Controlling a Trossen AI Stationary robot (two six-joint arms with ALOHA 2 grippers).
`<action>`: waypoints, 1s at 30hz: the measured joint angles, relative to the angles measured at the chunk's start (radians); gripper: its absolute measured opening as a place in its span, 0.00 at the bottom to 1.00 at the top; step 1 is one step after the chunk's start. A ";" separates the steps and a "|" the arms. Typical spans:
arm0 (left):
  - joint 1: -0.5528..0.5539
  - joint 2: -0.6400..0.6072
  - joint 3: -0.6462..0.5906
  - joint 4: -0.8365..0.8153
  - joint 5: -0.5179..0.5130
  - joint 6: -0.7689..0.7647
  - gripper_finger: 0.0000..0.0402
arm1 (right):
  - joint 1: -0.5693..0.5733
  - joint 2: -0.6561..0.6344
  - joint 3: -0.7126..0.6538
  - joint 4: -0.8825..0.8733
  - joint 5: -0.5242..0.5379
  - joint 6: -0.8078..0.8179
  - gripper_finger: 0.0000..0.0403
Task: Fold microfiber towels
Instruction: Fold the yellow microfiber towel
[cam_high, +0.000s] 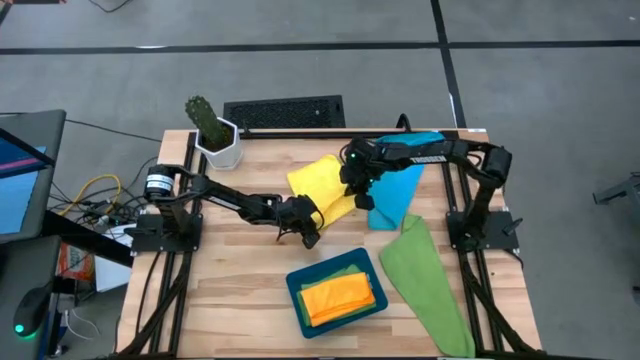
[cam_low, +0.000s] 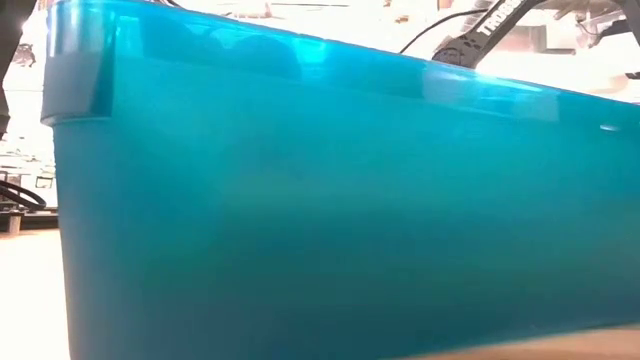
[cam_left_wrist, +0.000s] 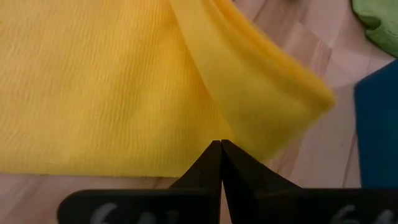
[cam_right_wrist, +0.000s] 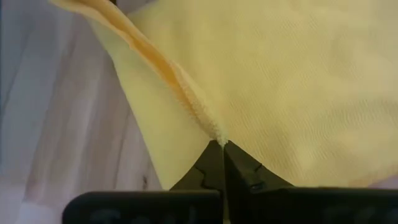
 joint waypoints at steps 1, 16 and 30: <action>0.000 0.000 0.000 -0.001 -0.001 0.000 0.00 | 0.000 0.001 -0.001 0.002 0.001 -0.002 0.05; -0.023 -0.209 0.000 -0.261 0.042 -0.038 0.00 | 0.018 0.067 -0.002 0.119 0.046 0.023 0.04; -0.036 -0.261 0.000 -0.214 -0.132 -0.014 0.00 | 0.003 0.069 0.000 0.171 0.058 0.024 0.08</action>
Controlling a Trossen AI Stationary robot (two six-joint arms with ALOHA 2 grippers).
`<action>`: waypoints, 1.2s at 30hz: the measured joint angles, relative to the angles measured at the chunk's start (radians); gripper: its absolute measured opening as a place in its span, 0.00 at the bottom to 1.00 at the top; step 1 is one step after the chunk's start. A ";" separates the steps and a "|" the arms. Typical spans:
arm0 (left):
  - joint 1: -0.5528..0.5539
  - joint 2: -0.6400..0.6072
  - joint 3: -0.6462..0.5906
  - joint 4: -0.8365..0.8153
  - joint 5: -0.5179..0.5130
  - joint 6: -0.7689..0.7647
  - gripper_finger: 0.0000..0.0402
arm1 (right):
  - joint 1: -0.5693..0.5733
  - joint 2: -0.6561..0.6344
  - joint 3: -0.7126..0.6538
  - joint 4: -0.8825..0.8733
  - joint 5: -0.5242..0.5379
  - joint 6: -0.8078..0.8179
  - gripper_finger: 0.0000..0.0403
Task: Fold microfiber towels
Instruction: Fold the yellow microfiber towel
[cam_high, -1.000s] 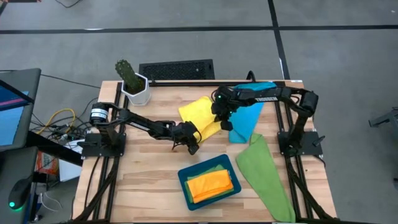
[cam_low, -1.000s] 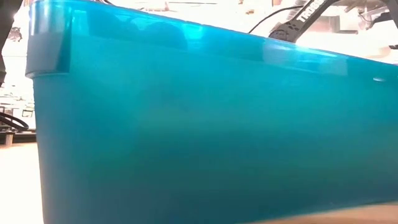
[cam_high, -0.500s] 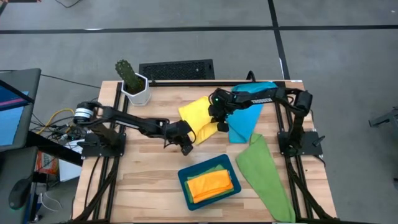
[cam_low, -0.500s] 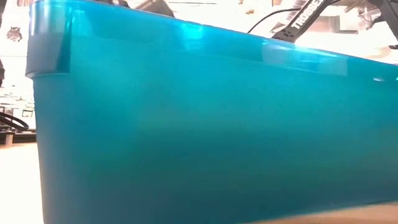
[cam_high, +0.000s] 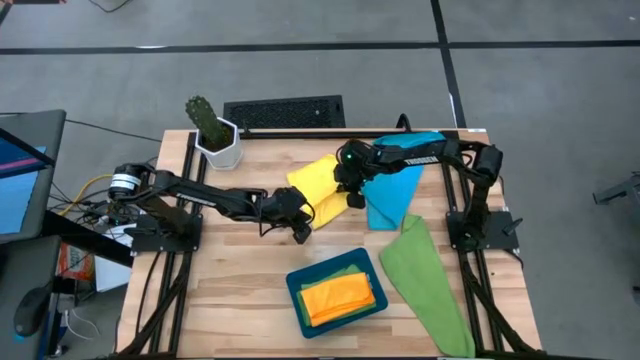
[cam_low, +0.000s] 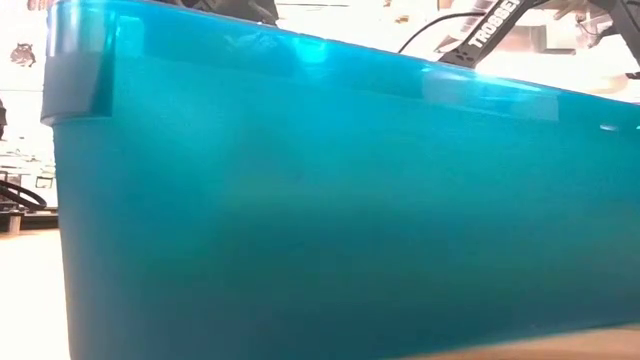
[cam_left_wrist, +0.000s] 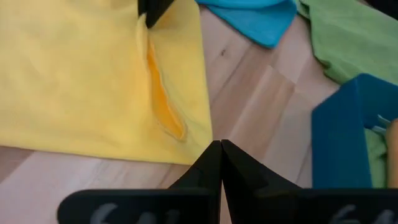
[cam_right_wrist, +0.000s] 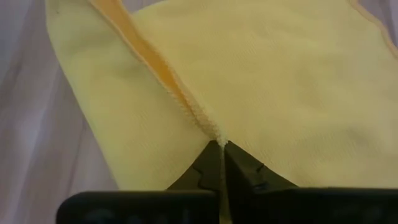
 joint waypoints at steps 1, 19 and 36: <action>0.000 0.000 0.000 0.002 -0.008 0.003 0.00 | 0.000 0.000 0.000 0.003 0.006 0.000 0.08; 0.002 0.065 -0.001 0.111 -0.071 0.056 0.00 | -0.002 0.000 0.000 0.019 0.056 0.010 0.15; 0.004 0.230 0.000 0.156 -0.045 0.006 0.00 | -0.013 -0.039 0.059 -0.066 0.053 0.001 0.31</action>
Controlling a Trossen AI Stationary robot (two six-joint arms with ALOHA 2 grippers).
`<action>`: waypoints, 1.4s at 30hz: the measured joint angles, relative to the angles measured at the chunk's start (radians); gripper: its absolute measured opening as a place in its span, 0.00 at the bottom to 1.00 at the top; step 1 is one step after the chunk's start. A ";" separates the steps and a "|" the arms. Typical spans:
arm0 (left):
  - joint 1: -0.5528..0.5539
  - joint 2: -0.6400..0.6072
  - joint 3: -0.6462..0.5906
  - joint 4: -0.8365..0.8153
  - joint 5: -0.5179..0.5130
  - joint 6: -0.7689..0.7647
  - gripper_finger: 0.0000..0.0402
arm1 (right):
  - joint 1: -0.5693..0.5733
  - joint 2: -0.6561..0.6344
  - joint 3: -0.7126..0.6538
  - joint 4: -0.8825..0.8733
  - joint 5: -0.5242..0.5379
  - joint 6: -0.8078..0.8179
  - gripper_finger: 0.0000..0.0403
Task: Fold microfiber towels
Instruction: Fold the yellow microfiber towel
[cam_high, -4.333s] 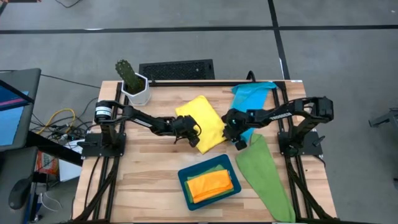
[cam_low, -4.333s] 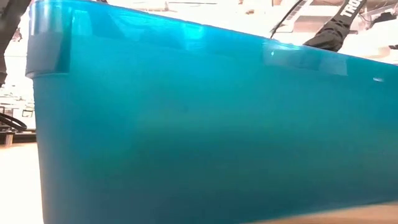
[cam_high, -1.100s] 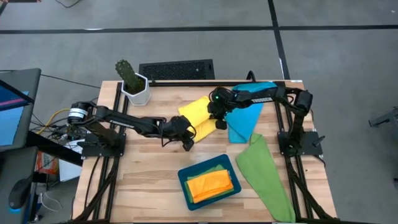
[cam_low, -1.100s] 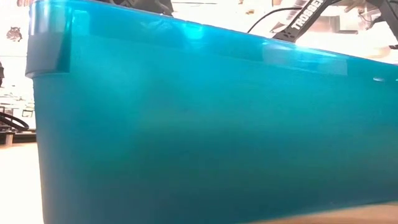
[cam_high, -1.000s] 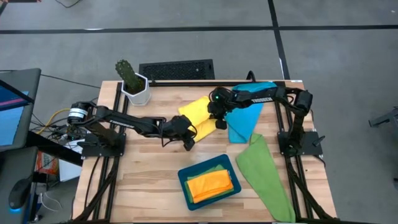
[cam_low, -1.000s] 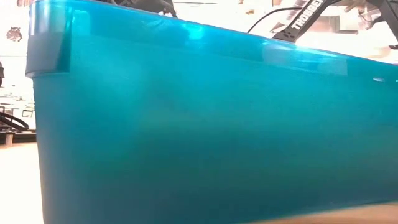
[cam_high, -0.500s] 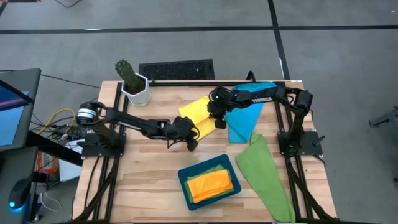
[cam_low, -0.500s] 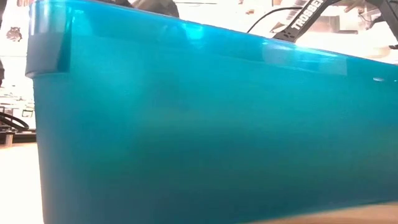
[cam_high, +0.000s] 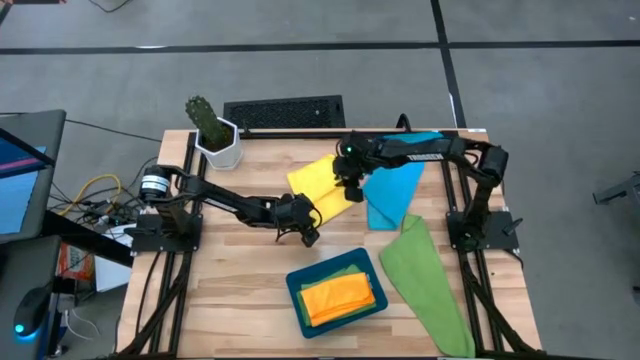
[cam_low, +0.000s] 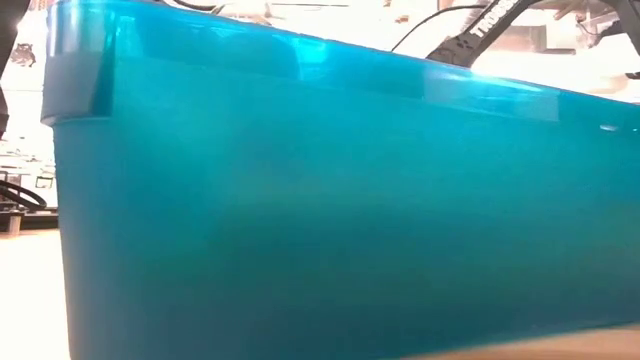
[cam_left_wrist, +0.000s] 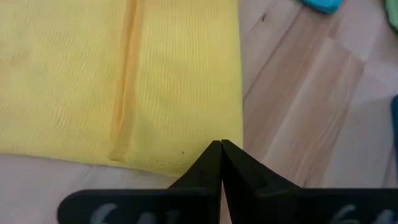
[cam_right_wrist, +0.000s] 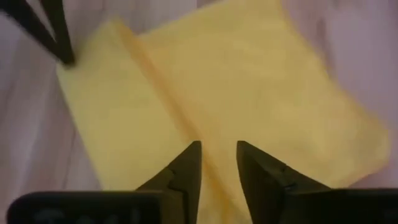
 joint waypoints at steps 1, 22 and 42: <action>0.000 0.000 0.000 -0.003 0.000 0.000 0.00 | -0.005 -0.009 0.010 -0.008 -0.001 0.001 0.32; 0.012 -0.014 0.021 0.031 -0.064 0.026 0.00 | -0.124 -0.078 -0.244 0.212 -0.245 0.081 0.17; 0.016 -0.048 0.029 0.042 -0.065 0.006 0.00 | -0.135 -0.113 -0.243 0.257 -0.154 0.122 0.15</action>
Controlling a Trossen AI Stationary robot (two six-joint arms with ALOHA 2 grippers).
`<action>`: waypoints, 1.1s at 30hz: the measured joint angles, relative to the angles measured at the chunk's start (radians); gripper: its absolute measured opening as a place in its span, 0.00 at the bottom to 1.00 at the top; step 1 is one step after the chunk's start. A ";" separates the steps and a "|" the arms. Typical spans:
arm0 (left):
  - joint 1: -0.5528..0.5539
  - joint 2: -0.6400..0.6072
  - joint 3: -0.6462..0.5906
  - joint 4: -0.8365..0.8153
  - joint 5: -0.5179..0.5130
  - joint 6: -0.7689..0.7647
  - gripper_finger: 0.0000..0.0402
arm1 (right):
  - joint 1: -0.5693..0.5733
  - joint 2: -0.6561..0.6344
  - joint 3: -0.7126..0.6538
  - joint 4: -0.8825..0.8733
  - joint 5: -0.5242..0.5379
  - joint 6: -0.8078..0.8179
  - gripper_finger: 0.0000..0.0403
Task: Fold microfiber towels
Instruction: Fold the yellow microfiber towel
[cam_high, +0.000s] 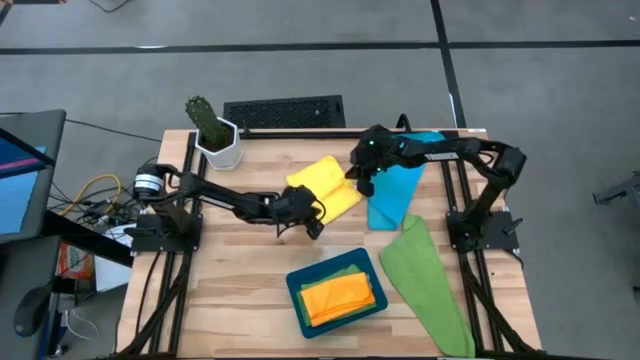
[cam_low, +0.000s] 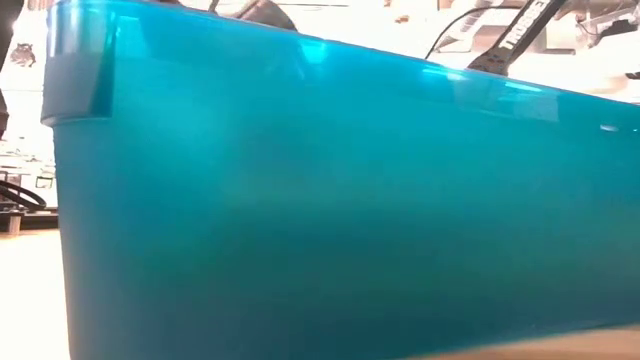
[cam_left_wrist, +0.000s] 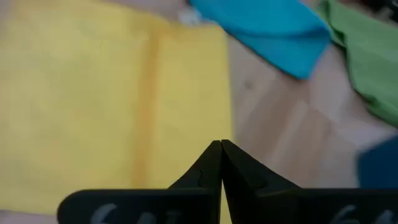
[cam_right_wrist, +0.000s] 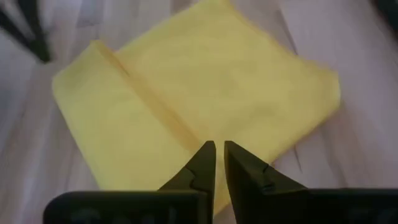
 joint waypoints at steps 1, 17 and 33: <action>0.001 -0.005 0.000 -0.006 -0.029 0.008 0.00 | 0.004 -0.002 0.001 0.016 -0.002 -0.007 0.15; 0.009 0.142 -0.001 -0.033 -0.057 -0.041 0.00 | 0.018 0.152 0.000 0.086 0.061 -0.029 0.15; -0.011 -0.039 -0.003 -0.049 -0.052 0.003 0.00 | -0.031 -0.145 -0.144 0.124 -0.262 0.032 0.14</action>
